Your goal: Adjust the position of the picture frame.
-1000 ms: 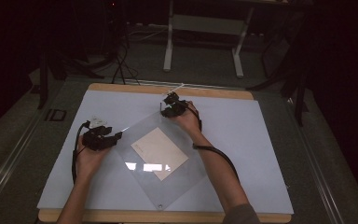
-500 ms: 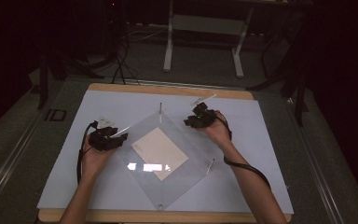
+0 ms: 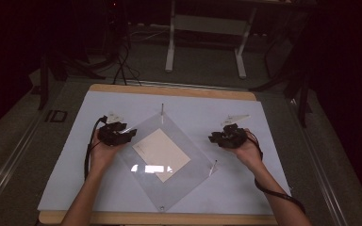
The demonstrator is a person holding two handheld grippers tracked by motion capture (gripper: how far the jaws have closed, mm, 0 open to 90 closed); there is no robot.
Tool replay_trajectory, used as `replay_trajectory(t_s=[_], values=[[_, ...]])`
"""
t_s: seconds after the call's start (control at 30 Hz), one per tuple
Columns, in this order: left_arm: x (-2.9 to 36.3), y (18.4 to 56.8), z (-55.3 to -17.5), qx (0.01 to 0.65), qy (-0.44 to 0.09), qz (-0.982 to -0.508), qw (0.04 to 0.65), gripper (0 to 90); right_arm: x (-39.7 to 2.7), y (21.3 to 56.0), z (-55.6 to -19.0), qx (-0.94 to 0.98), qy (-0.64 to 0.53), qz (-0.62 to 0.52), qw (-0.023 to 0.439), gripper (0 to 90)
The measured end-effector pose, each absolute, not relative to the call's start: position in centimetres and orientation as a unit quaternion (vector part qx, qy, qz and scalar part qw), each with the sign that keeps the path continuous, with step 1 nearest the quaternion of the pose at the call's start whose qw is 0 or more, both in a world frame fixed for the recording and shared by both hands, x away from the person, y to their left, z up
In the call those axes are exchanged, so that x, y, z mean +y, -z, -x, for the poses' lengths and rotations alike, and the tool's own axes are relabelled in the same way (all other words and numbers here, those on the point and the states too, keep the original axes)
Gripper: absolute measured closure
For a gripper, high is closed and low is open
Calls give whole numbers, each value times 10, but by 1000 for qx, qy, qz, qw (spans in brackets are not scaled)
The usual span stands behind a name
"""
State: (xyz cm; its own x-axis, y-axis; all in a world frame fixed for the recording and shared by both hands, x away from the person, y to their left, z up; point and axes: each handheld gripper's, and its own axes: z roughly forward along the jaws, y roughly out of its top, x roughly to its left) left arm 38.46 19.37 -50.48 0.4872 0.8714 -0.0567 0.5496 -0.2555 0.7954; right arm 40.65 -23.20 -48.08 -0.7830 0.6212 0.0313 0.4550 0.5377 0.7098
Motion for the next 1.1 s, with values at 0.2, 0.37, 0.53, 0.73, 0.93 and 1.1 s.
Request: replay_trajectory(t_s=[0.2, 0.37, 0.53, 0.73, 0.93, 1.1], values=[[180, 509, -399, 454, -197, -776, 390, 461, -243, 495, -386, 869, -369, -312, 108, 718], [178, 517, -414, 464, -182, -770, 398, 448, -248, 512, -370, 864, -376, -319, 103, 722], [173, 521, -427, 462, -180, -777, 388, 464, -257, 518, -356, 858, -388, -323, 99, 757], [168, 522, -441, 463, -180, -777, 387, 492, -265, 520, -335, 870, -378, -299, 99, 788], [160, 524, -454, 465, -175, -777, 387, 500, -261, 521, -320, 887, -375, -252, 92, 757], [155, 526, -463, 464, -170, -777, 391, 504, -251, 525, -321, 883, -383, -252, 97, 756]])
